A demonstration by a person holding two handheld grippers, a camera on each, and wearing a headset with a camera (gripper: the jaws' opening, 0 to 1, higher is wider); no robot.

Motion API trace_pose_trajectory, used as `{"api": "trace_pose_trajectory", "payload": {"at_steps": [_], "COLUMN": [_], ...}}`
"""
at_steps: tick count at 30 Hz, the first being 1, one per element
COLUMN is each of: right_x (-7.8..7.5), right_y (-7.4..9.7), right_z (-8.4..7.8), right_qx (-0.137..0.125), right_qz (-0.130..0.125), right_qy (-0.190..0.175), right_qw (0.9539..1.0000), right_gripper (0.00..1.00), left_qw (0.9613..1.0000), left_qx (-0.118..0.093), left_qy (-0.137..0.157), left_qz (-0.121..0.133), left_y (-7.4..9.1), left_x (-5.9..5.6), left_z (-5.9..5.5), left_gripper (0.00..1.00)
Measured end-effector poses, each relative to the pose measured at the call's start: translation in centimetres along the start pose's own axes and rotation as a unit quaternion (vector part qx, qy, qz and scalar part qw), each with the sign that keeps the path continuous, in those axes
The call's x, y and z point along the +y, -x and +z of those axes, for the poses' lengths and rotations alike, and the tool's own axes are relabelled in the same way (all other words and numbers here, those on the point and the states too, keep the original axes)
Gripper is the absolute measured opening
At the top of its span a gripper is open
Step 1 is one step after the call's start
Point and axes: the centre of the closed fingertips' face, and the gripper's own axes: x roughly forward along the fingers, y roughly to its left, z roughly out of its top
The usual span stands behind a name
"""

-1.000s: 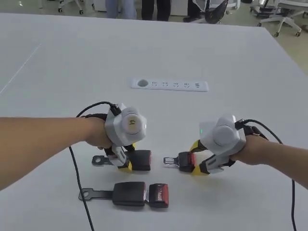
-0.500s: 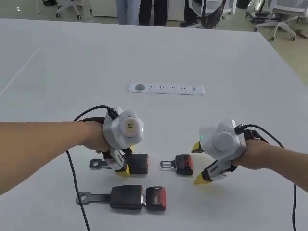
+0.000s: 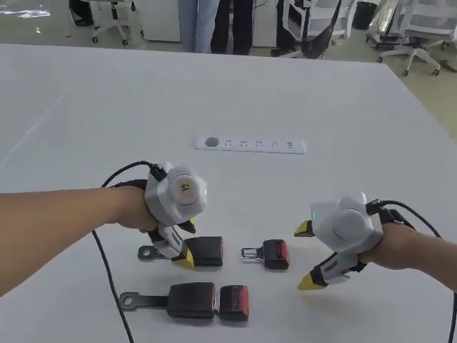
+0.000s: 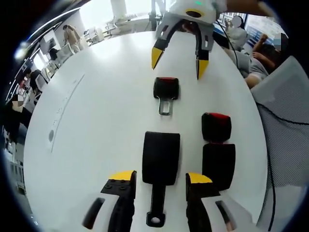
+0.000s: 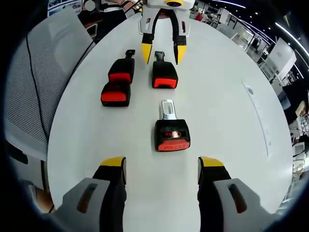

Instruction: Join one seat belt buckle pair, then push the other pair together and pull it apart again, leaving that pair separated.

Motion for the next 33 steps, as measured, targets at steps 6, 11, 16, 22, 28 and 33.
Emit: {"api": "trace_pose_trajectory", "payload": {"at_steps": [6,11,16,22,28,33], "right_x": [0.7,1.4,2.0,3.1,4.0,4.5], "right_y": [0.9,1.7,2.3,2.8,3.4,4.0], "right_z": [-0.3,-0.4,-0.4,-0.2,-0.1,0.0], "right_qx": [-0.008,-0.017,-0.027,-0.05,-0.088,-0.113], "right_qz": [-0.014,-0.02,-0.027,-0.038,-0.065,-0.087], "right_qy": [-0.01,-0.018,-0.028,-0.055,-0.097,-0.122], "right_qw": [0.9998,0.9995,0.9989,0.9965,0.9893,0.9822], "right_gripper": [0.61,0.63,0.64,0.66,0.69,0.74], "left_qw": [0.9993,0.9974,0.9924,0.9799,0.9569,0.9431], "left_qx": [-0.017,-0.041,-0.076,-0.129,-0.197,-0.231], "left_qy": [0.031,0.056,0.093,0.146,0.2,0.211], "left_qz": [0.009,0.018,0.027,0.043,0.076,0.112], "left_y": [1.1,2.0,2.9,3.9,4.8,5.8], "left_x": [-0.6,-1.4,-2.7,-4.0,-5.2,-6.8], "left_z": [-1.4,-2.1,-2.7,-3.6,-4.4,-5.1], "left_gripper": [0.46,0.5,0.53,0.57,0.62,0.66]}}
